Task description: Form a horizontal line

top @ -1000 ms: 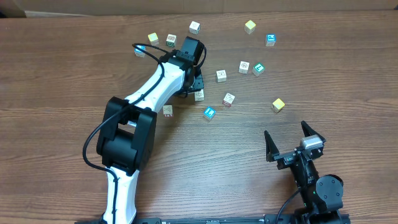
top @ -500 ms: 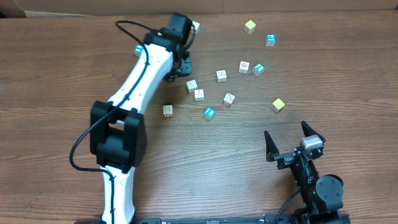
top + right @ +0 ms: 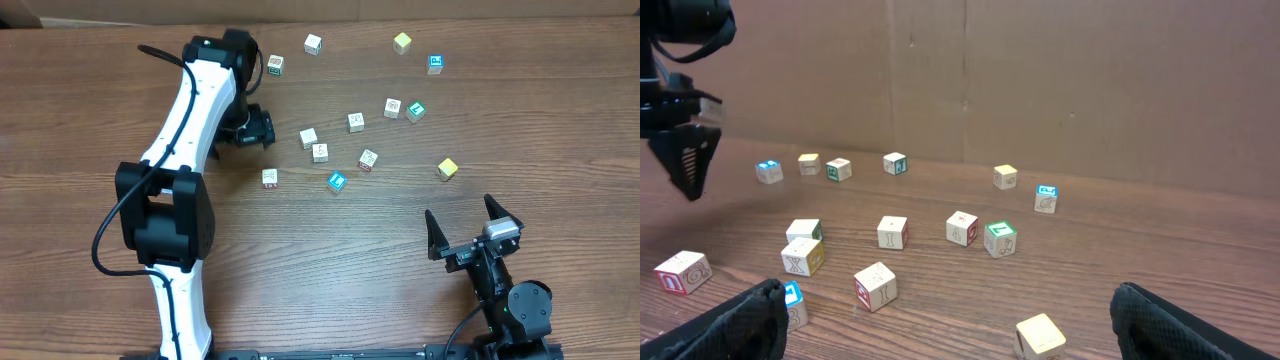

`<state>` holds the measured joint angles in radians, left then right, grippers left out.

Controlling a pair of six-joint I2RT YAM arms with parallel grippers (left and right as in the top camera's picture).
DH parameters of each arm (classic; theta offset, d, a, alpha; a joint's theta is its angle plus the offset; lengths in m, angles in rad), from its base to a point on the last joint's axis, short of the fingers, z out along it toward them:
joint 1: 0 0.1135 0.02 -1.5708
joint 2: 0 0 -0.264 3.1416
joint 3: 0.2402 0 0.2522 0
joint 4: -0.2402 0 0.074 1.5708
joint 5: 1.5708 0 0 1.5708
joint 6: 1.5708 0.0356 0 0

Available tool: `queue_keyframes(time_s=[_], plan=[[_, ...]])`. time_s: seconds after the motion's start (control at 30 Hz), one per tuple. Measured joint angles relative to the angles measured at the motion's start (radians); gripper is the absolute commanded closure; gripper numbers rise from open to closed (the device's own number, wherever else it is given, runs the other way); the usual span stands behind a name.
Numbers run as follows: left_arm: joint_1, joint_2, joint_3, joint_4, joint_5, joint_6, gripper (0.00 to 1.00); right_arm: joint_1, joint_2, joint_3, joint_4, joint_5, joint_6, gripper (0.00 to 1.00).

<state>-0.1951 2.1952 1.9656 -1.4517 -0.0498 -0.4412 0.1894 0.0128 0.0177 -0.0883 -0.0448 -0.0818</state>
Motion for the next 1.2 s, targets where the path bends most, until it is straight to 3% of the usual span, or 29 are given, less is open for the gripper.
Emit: queue_keyframes(time_s=[0.33, 0.4, 0.47, 0.67, 0.83, 1.03, 1.2], plan=[[-0.08, 0.0, -0.153, 0.029, 0.013, 0.004, 0.11, 0.0, 0.0, 0.0, 0.0, 0.0, 0.001, 0.0], [-0.101, 0.0, -0.174, 0.043, 0.013, 0.004, 0.16, 0.0, 0.0, 0.0, 0.0, 0.0, 0.0, 0.0], [-0.12, 0.0, -0.193, 0.066, 0.013, 0.007, 0.29, 0.0, 0.0, 0.0, 0.0, 0.0, 0.0, 0.0], [-0.144, 0.0, -0.235, 0.145, 0.016, 0.01, 0.46, 0.0, 0.0, 0.0, 0.0, 0.0, 0.0, 0.0], [-0.144, 0.0, -0.275, 0.205, 0.016, 0.015, 0.48, 0.0, 0.0, 0.0, 0.0, 0.0, 0.0, 0.0], [-0.144, 0.0, -0.334, 0.277, 0.016, 0.002, 0.61, 0.0, 0.0, 0.0, 0.0, 0.0, 0.0, 0.0], [-0.143, 0.0, -0.343, 0.309, 0.017, 0.0, 0.6, 0.0, 0.0, 0.0, -0.001, 0.0, 0.0, 0.0]])
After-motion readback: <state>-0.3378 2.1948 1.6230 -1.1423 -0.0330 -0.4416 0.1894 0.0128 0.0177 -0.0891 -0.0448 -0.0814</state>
